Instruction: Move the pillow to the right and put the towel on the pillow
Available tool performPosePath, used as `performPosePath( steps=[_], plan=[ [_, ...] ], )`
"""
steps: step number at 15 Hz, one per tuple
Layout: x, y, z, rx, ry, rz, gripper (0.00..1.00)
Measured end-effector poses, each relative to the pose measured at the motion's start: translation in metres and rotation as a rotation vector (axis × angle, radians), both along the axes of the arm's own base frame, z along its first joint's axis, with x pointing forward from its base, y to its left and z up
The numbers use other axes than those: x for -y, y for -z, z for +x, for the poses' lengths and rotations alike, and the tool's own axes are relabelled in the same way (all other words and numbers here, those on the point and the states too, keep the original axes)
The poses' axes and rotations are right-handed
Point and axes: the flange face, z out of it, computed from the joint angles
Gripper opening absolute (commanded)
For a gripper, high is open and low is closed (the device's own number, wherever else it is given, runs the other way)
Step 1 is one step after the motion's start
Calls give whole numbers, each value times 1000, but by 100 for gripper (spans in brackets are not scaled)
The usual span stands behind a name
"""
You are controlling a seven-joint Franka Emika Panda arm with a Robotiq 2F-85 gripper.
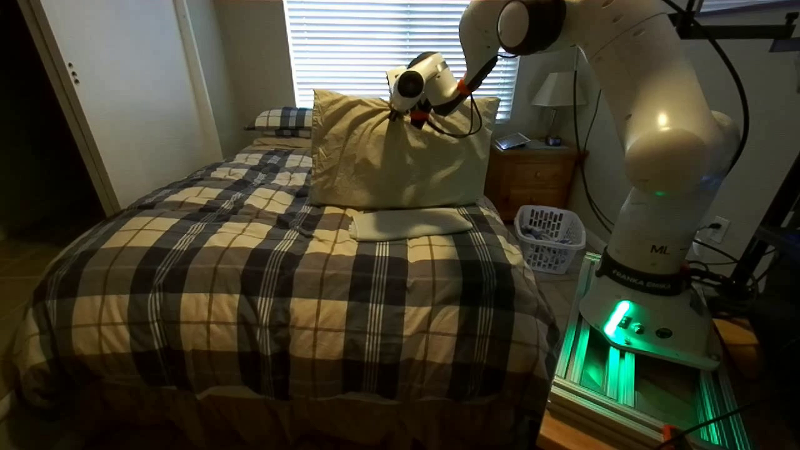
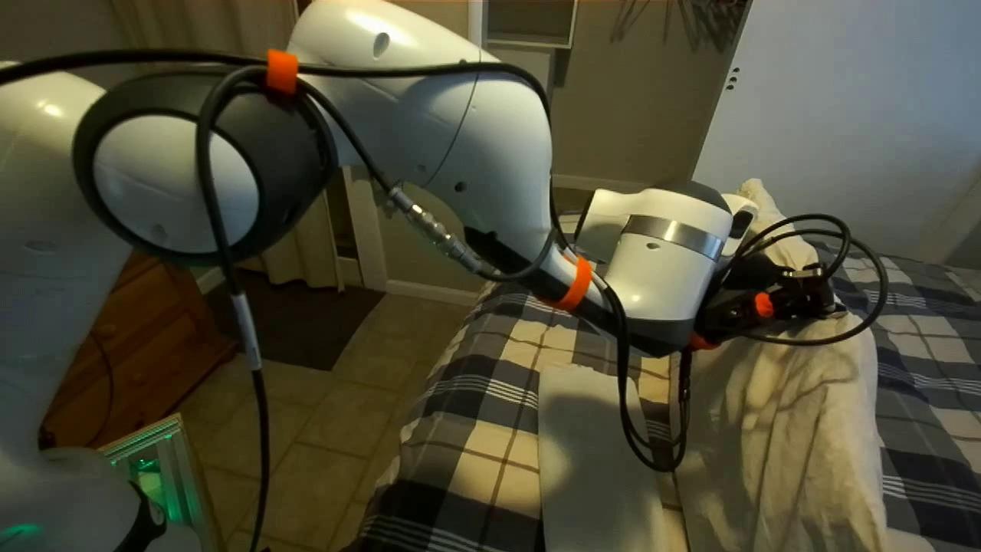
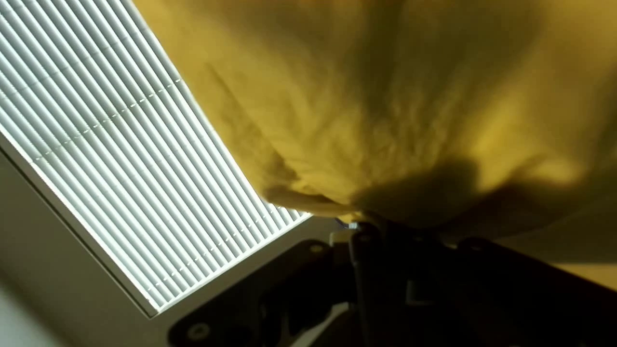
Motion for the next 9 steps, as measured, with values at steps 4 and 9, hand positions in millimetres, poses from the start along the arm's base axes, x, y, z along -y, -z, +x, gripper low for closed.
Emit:
performPosePath(
  steps=[4,9],
  plan=[
    [0,0,0,0,0,0,4],
    [0,2,2,0,-2,-1,4]
  ],
)
